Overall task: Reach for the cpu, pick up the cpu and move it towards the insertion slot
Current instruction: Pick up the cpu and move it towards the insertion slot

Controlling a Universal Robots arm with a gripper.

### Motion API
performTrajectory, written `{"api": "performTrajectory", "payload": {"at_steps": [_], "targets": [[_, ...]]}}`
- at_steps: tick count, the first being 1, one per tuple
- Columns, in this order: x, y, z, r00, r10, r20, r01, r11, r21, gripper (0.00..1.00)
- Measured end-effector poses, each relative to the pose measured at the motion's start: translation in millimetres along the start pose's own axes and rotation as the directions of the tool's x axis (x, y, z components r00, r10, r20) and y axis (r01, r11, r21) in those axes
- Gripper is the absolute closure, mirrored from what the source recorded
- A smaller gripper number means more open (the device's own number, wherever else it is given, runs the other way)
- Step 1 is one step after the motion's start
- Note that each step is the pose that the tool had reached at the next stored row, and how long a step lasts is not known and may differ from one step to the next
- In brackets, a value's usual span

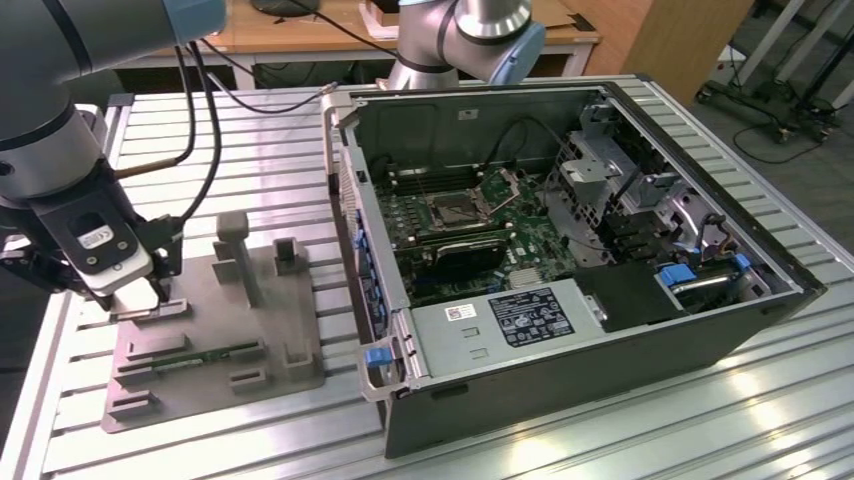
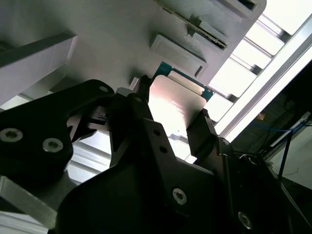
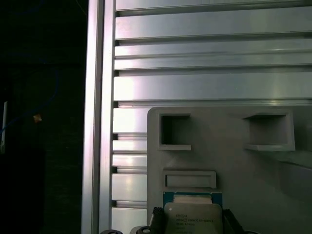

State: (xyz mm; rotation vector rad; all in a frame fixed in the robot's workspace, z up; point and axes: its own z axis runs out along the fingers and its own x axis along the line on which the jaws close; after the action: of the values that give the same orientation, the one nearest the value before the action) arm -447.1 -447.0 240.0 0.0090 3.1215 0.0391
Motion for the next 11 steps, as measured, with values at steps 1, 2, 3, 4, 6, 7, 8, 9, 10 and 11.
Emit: {"api": "performTrajectory", "payload": {"at_steps": [1,2,3,4,6,7,8,9,10,11], "targets": [[0.0,0.0,-0.8,1.0000,0.000,0.0000,0.000,1.0000,0.0000,0.46],[0.0,0.0,-1.7,1.0000,0.000,0.0000,0.000,1.0000,0.0000,0.46],[-0.1,0.1,-2.6,1.0000,0.000,0.0001,0.000,1.0000,-0.0001,0.46],[-0.1,0.1,-3.4,1.0000,0.000,0.0000,0.000,1.0000,0.0000,0.46],[-0.1,0.1,-5.1,1.0000,0.000,0.0000,0.000,1.0000,0.0000,0.46],[-0.1,0.1,-5.9,1.0000,0.000,0.0001,0.000,1.0000,-0.0001,0.46],[-0.1,0.1,-6.8,1.0000,0.000,0.0000,0.000,1.0000,-0.0001,0.46],[-0.2,0.2,-7.5,1.0000,0.000,0.0001,0.000,1.0000,-0.0001,0.46],[-0.2,0.2,-8.2,1.0000,0.000,0.0001,0.000,1.0000,-0.0001,0.46],[-0.2,0.2,-8.9,1.0000,0.000,0.0001,0.000,1.0000,-0.0001,0.46]]}}
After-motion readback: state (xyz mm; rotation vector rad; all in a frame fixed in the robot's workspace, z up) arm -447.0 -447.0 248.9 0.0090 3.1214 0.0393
